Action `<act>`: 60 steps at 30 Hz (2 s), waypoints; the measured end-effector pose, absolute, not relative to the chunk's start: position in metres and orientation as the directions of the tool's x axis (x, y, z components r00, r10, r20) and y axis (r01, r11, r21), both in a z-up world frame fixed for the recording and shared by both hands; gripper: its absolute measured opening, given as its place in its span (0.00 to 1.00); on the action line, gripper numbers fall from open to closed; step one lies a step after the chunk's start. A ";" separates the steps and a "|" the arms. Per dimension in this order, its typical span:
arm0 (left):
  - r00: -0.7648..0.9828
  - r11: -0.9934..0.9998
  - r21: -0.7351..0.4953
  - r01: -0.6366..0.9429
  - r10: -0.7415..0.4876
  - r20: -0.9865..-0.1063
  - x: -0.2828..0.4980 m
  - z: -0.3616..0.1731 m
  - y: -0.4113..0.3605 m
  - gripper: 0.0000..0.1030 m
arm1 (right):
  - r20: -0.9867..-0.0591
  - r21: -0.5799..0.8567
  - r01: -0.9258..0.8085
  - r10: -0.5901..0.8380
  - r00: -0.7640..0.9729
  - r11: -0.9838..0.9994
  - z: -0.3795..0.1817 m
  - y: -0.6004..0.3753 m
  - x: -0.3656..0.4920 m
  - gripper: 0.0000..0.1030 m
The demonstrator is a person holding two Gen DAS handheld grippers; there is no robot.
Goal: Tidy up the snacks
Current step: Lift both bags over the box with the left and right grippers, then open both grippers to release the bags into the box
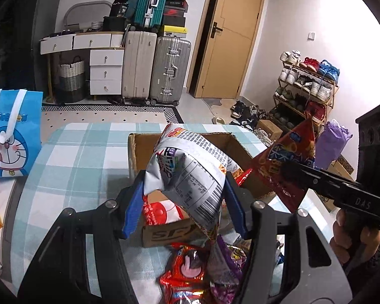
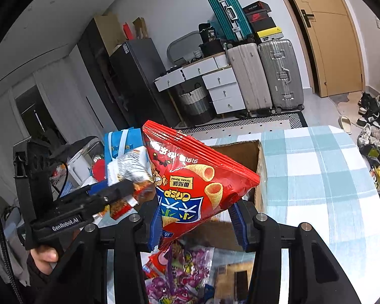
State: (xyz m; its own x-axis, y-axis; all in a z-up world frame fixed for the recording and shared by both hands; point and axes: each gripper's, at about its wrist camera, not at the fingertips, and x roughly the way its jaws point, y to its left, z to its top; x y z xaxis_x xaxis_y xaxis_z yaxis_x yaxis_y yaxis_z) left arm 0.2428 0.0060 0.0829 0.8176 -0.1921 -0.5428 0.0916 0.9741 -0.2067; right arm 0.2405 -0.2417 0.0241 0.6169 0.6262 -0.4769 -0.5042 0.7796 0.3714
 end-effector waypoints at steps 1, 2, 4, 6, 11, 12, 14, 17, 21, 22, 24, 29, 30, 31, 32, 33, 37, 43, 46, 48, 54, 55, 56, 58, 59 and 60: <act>0.817 0.975 -0.204 0.092 -0.191 -0.544 0.246 0.082 0.005 0.54 | -0.479 0.370 -0.503 0.624 0.617 0.781 0.024 -0.240 0.243 0.45; 0.816 0.975 -0.202 0.093 -0.191 -0.546 0.251 0.082 0.003 0.54 | -0.482 0.370 -0.502 0.623 0.616 0.782 0.024 -0.239 0.245 0.45; 0.812 0.974 -0.206 0.092 -0.193 -0.550 0.259 0.078 0.003 0.54 | -0.484 0.370 -0.502 0.623 0.614 0.782 0.025 -0.237 0.251 0.45; 0.807 0.973 -0.212 0.093 -0.199 -0.557 0.265 0.076 0.003 0.54 | -0.489 0.370 -0.496 0.619 0.615 0.785 0.024 -0.235 0.256 0.45; 0.800 0.975 -0.206 0.088 -0.192 -0.568 0.277 0.069 0.008 0.54 | -0.501 0.369 -0.493 0.616 0.609 0.788 0.021 -0.229 0.266 0.45; 0.800 0.974 -0.207 0.087 -0.193 -0.569 0.277 0.068 0.009 0.54 | -0.504 0.367 -0.493 0.614 0.608 0.789 0.019 -0.227 0.268 0.45; 0.797 0.976 -0.203 0.082 -0.186 -0.575 0.282 0.065 0.009 0.54 | -0.507 0.367 -0.492 0.613 0.606 0.789 0.018 -0.225 0.271 0.45; 0.794 0.977 -0.199 0.078 -0.182 -0.581 0.286 0.061 0.008 0.54 | -0.514 0.356 -0.489 0.603 0.610 0.797 0.014 -0.222 0.274 0.45; 0.786 0.977 -0.200 0.079 -0.184 -0.590 0.290 0.057 0.004 0.54 | -0.532 0.343 -0.483 0.590 0.607 0.806 0.007 -0.218 0.281 0.45; 0.784 0.977 -0.199 0.080 -0.185 -0.592 0.291 0.056 0.002 0.54 | -0.535 0.339 -0.482 0.587 0.608 0.808 0.007 -0.217 0.283 0.45; 0.781 0.978 -0.191 0.084 -0.183 -0.598 0.293 0.054 0.001 0.54 | -0.540 0.334 -0.480 0.582 0.608 0.811 0.004 -0.215 0.285 0.45; 0.774 0.983 -0.166 0.083 -0.168 -0.611 0.301 0.046 -0.006 0.54 | -0.550 0.319 -0.480 0.572 0.609 0.817 -0.001 -0.212 0.289 0.45; 0.773 0.983 -0.163 0.083 -0.166 -0.612 0.302 0.044 -0.007 0.54 | -0.553 0.314 -0.478 0.567 0.610 0.821 -0.003 -0.211 0.291 0.45; 0.772 0.984 -0.157 0.081 -0.161 -0.615 0.302 0.043 -0.009 0.54 | -0.556 0.310 -0.477 0.564 0.611 0.822 -0.004 -0.210 0.291 0.45; 0.772 0.985 -0.152 0.079 -0.157 -0.616 0.303 0.042 -0.010 0.54 | -0.557 0.309 -0.476 0.562 0.611 0.823 -0.004 -0.210 0.292 0.45; 0.771 0.986 -0.147 0.078 -0.153 -0.619 0.305 0.041 -0.011 0.54 | -0.559 0.309 -0.476 0.562 0.610 0.824 -0.005 -0.209 0.293 0.45; 0.767 0.989 -0.130 0.071 -0.137 -0.626 0.306 0.037 -0.013 0.55 | -0.565 0.303 -0.470 0.553 0.612 0.829 -0.009 -0.209 0.296 0.45; 0.770 0.987 -0.147 0.069 -0.146 -0.621 0.301 0.040 -0.009 0.57 | -0.552 0.318 -0.470 0.564 0.614 0.823 -0.009 -0.213 0.295 0.47; 0.769 0.986 -0.154 0.062 -0.145 -0.622 0.297 0.043 -0.005 0.65 | -0.551 0.310 -0.478 0.565 0.615 0.822 -0.007 -0.215 0.292 0.50; 0.772 0.986 -0.157 0.061 -0.146 -0.618 0.293 0.047 -0.003 0.75 | -0.551 0.294 -0.477 0.554 0.624 0.828 -0.006 -0.216 0.289 0.52; 0.790 0.987 -0.157 0.036 -0.124 -0.600 0.275 0.055 0.007 0.83 | -0.531 0.304 -0.469 0.556 0.639 0.829 0.000 -0.228 0.278 0.78; 0.791 0.987 -0.156 0.034 -0.122 -0.599 0.270 0.056 0.008 0.84 | -0.532 0.305 -0.463 0.552 0.642 0.832 0.002 -0.229 0.276 0.83; 0.792 0.988 -0.152 0.034 -0.119 -0.599 0.266 0.056 0.009 0.86 | -0.533 0.309 -0.458 0.550 0.643 0.834 0.003 -0.231 0.275 0.86; 0.797 0.990 -0.136 0.032 -0.107 -0.595 0.255 0.057 0.010 0.90 | -0.529 0.317 -0.447 0.547 0.649 0.837 0.004 -0.235 0.270 0.98; 0.799 0.992 -0.126 0.027 -0.097 -0.593 0.249 0.057 0.011 0.97 | -0.527 0.317 -0.445 0.546 0.651 0.838 0.004 -0.237 0.267 0.98; 0.802 0.993 -0.120 0.022 -0.089 -0.590 0.245 0.057 0.010 1.00 | -0.529 0.313 -0.444 0.542 0.653 0.840 0.004 -0.238 0.265 0.98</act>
State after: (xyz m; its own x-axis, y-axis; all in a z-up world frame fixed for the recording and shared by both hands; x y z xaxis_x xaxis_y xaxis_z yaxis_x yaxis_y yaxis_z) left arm 0.2446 0.0104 0.0566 0.8021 -0.0892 -0.5904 0.0222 0.9926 -0.1198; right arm 0.2645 -0.2385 0.0044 0.6535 0.5419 -0.5285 -0.4435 0.8399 0.3128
